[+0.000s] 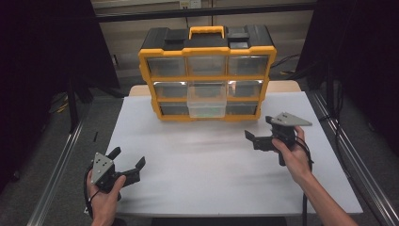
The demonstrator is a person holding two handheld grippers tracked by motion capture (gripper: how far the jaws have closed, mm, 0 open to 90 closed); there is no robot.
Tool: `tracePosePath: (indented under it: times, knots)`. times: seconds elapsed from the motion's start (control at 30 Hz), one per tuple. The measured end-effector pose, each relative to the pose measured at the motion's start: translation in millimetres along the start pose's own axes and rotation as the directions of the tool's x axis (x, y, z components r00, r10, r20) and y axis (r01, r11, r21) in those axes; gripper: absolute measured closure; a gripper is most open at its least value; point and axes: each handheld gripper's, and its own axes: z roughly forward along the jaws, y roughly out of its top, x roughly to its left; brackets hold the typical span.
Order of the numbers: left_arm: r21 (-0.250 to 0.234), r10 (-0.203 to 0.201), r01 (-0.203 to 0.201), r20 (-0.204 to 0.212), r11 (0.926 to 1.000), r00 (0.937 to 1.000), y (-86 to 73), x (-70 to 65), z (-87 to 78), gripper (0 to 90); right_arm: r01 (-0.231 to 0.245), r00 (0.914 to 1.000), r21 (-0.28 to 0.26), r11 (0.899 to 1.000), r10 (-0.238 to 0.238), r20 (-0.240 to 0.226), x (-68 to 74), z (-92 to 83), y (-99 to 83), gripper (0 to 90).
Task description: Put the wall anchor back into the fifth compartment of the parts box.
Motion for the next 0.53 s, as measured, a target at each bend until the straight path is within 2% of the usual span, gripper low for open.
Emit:
tracePosePath:
  times: [0.07,0.1,0.13,0.17,0.23,0.37,0.4,0.47,0.53]
  knots:
    - [0.01,0.002,-0.002,-0.01,0.9999,0.9999,0.0,-1.1,-1.1,3.7,-0.008,0.9994,-0.036,0.999,0.01,0.033,-3.2,-11.6,-11.6,3.5]
    - [0.005,-0.011,0.011,0.009,0.9999,0.9999,-0.2,-1.7,-1.0,3.7,-0.015,0.999,-0.049,0.999,0.017,0.041,-5.0,-18.3,-17.0,3.5]
    - [0.007,-0.008,0.008,-0.01,0.9999,0.9999,-0.1,-2.4,-1.8,3.7,-0.023,0.9976,-0.069,0.997,0.027,0.064,-5.9,-25.0,-22.6,3.4]
    - [-0.002,-0.012,0.012,-0.002,0.9999,0.9999,-0.3,-2.2,-2.0,3.7,-0.027,0.9965,-0.076,0.997,0.033,0.077,-5.8,-29.9,-27.2,3.4]
    - [0.001,-0.016,0.016,-0.005,0.9999,0.9999,-0.3,-2.6,-2.5,3.7,-0.005,0.9925,-0.094,0.996,0.016,0.121,-4.1,-42.9,-40.5,2.9]
    - [-0.006,-0.02,0.02,-0.005,0.9998,0.9998,0.1,-3.6,-2.7,3.7,-0.014,0.9892,-0.089,0.996,0.027,0.144,-2.2,-62.3,-59.3,2.0]
    - [-0.004,-0.018,0.018,-0.001,0.9998,0.9998,0.3,-3.6,-2.5,3.7,-0.03,0.9868,-0.095,0.995,0.045,0.156,-2.6,-67.6,-64.6,1.9]
    - [-0.002,-0.024,0.024,-0.001,0.9997,0.9997,0.3,-4.3,-1.3,3.7,-0.044,0.9868,-0.1,0.994,0.059,0.151,-2.9,-72.5,-67.7,1.8]
    - [-0.001,-0.027,0.027,0.006,0.9996,0.9996,0.3,-5.3,-0.3,3.7,-0.024,0.9871,-0.108,0.994,0.041,0.155,-2.1,-74.8,-68.5,1.6]
